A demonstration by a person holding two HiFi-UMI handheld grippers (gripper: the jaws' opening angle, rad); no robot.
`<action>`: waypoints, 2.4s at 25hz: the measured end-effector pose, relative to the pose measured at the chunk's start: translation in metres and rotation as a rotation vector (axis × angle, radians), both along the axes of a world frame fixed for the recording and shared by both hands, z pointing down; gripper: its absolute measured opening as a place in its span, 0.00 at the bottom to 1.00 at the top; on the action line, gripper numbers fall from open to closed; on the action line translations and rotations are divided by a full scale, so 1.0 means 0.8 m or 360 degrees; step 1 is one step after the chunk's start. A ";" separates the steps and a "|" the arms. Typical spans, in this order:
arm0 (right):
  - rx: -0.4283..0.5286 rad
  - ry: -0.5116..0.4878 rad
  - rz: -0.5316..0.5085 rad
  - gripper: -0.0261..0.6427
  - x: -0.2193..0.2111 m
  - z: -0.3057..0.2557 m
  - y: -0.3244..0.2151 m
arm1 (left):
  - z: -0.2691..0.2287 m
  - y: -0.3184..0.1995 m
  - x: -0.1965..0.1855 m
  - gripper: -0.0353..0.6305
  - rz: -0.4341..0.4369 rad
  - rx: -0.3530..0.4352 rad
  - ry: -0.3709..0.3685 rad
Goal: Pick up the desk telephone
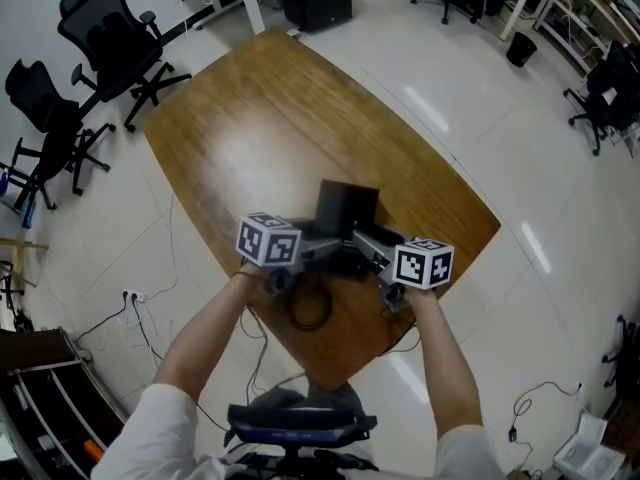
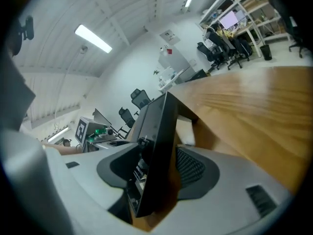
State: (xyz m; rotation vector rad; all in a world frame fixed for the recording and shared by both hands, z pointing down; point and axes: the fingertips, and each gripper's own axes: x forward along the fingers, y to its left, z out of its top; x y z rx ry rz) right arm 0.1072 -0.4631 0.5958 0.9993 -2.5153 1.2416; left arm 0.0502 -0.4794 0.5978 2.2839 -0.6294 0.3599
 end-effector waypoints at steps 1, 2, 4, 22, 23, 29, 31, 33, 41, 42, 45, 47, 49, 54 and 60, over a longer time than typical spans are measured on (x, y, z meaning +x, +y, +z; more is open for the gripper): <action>-0.0002 -0.0028 -0.0001 0.40 -0.001 -0.001 -0.004 | 0.000 -0.001 0.001 0.52 0.0015 -0.0006 0.0002; -0.0002 -0.0055 -0.0004 0.40 -0.002 -0.002 -0.008 | 0.001 -0.002 0.002 0.52 0.0029 -0.0011 0.0006; -0.0004 -0.0099 -0.0019 0.40 -0.005 -0.004 -0.015 | 0.001 -0.004 0.006 0.52 0.0058 -0.0015 0.0009; -0.0221 -0.0244 -0.0029 0.39 -0.021 0.002 -0.029 | 0.000 -0.004 0.024 0.49 0.0157 -0.0025 0.0035; -0.0219 -0.0249 -0.0024 0.39 -0.022 0.002 -0.031 | 0.000 -0.005 0.023 0.48 0.0154 -0.0025 0.0040; -0.0114 -0.0257 -0.0025 0.39 -0.023 -0.006 -0.031 | -0.007 -0.004 0.020 0.45 0.0049 -0.0039 0.0132; -0.0083 -0.0273 -0.0035 0.39 -0.025 -0.009 -0.028 | -0.011 -0.001 0.017 0.44 0.0021 -0.0026 0.0156; -0.0057 -0.0295 -0.0038 0.39 -0.027 -0.016 -0.024 | -0.019 0.003 0.013 0.44 0.0009 0.0007 0.0166; 0.0090 -0.0332 -0.0001 0.39 -0.027 -0.062 -0.015 | -0.072 0.011 0.006 0.41 -0.0024 0.0138 0.0268; 0.0100 -0.0331 0.0003 0.39 -0.026 -0.064 -0.013 | -0.078 0.013 0.006 0.41 -0.0027 0.0152 0.0278; 0.0162 -0.0345 0.0009 0.40 -0.025 -0.083 -0.005 | -0.097 0.021 0.006 0.40 -0.0035 0.0190 0.0304; 0.0212 -0.0340 0.0005 0.40 -0.025 -0.099 0.001 | -0.111 0.028 0.006 0.39 -0.0030 0.0227 0.0313; 0.0256 -0.0344 0.0014 0.41 -0.025 -0.113 0.009 | -0.125 0.036 0.005 0.39 -0.0027 0.0260 0.0332; 0.0363 -0.0368 0.0045 0.40 -0.023 -0.150 0.034 | -0.160 0.062 0.005 0.38 -0.0014 0.0338 0.0387; 0.0481 -0.0369 0.0059 0.40 -0.027 -0.200 0.065 | -0.212 0.094 0.000 0.38 -0.0001 0.0468 0.0429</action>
